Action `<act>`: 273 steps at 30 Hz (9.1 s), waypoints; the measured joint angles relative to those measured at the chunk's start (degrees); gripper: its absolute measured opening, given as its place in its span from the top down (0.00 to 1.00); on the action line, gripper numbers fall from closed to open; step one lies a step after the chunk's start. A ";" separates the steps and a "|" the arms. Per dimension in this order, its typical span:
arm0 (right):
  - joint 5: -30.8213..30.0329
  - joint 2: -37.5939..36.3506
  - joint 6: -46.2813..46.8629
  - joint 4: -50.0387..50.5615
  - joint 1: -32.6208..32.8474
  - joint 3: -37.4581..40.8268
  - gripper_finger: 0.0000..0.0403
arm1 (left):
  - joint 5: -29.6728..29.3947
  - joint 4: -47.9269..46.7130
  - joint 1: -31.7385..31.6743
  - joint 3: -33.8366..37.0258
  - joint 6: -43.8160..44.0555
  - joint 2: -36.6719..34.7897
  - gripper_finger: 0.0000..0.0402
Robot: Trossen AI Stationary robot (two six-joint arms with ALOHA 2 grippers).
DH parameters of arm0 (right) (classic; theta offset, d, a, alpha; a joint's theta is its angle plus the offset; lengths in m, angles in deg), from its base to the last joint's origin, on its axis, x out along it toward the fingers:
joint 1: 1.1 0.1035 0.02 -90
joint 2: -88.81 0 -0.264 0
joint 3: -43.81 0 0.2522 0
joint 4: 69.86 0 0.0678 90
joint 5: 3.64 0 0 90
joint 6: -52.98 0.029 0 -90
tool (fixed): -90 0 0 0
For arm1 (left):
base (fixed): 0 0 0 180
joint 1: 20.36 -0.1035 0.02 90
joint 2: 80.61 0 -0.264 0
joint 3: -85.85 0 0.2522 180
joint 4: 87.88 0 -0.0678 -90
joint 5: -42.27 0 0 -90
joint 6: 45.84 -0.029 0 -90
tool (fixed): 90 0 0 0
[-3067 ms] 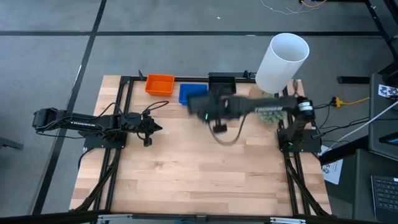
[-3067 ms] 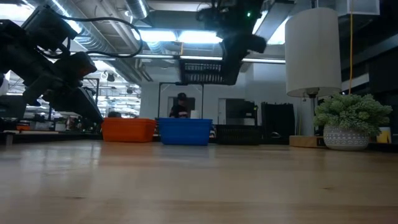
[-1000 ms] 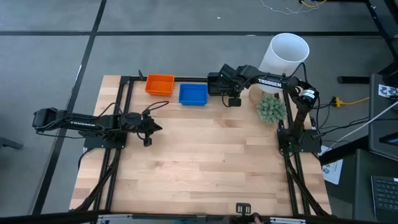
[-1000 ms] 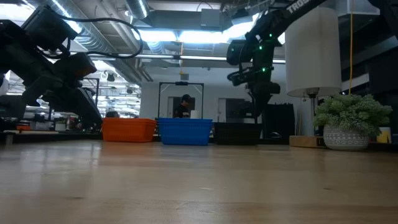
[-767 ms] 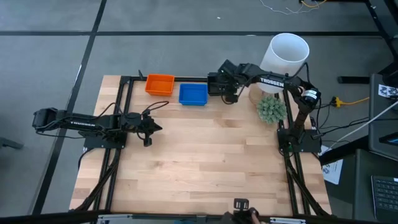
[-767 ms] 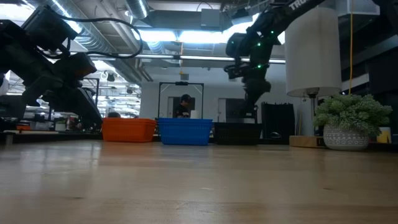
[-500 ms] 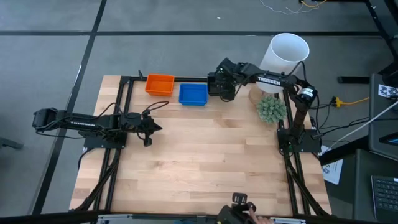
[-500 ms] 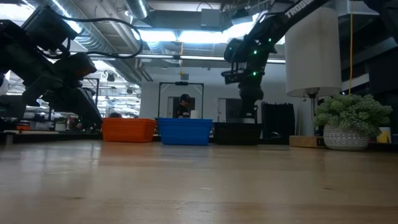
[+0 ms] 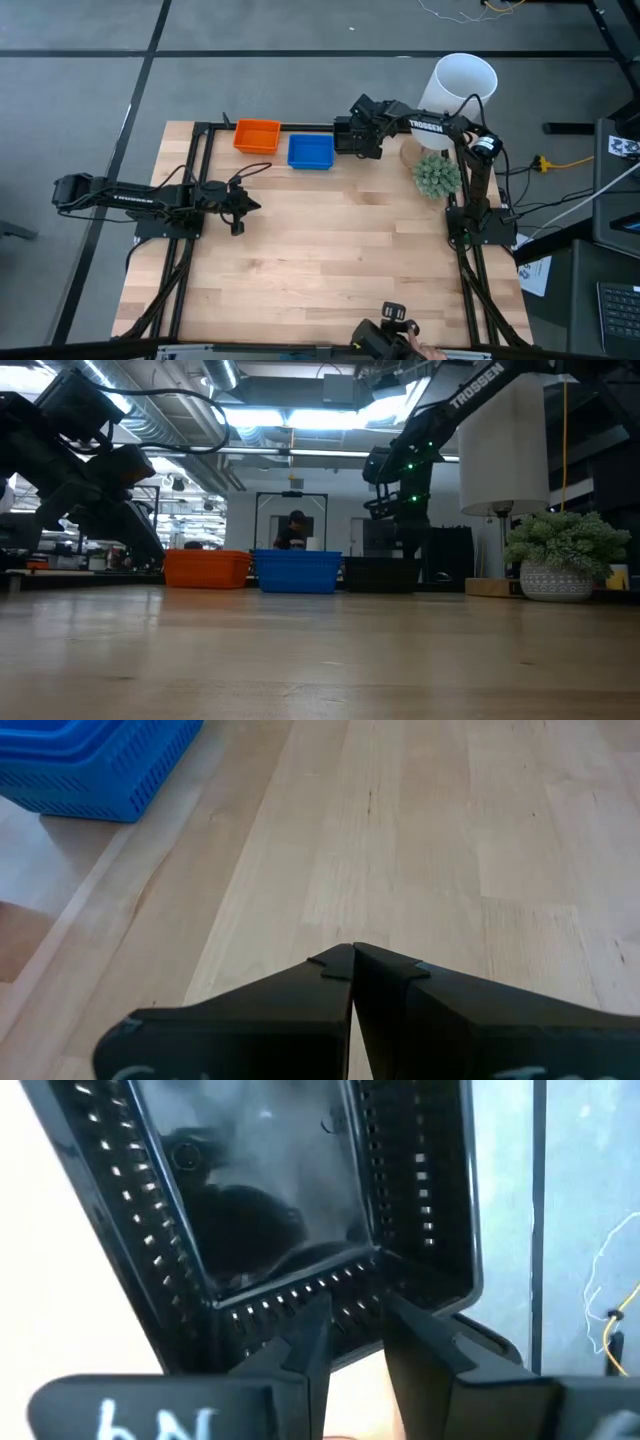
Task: Stack baskets by color
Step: Stack the bottom black bin on the top black bin, then adjust the bins, then return to Home Position
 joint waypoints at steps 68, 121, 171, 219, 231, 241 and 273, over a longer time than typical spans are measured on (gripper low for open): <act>13.26 -0.04 4.16 -7.17 7.89 0.37 0.78 | -1.27 -0.02 -0.01 0.00 -0.01 -0.01 1.00; 16.12 17.25 8.66 -3.97 20.99 -20.52 0.78 | -1.27 -0.02 -0.01 -0.01 0.02 0.00 1.00; 23.69 5.46 23.54 16.96 24.24 -21.24 0.78 | -4.42 -0.71 -10.10 -8.14 14.07 3.03 1.00; 24.22 5.03 32.70 29.81 42.84 -20.55 0.78 | 5.40 -9.17 -38.57 -38.10 -1.26 48.79 1.00; 24.25 5.05 34.24 29.91 44.41 -20.55 0.78 | 26.99 -14.51 -32.17 -38.07 11.34 47.52 1.00; 17.30 3.92 41.75 37.15 50.12 -20.37 0.78 | 45.59 -27.68 -24.13 -37.93 8.79 33.49 1.00; 18.14 -82.48 44.73 -54.27 54.34 66.51 0.78 | 22.68 3.63 3.54 3.24 11.82 -37.25 1.00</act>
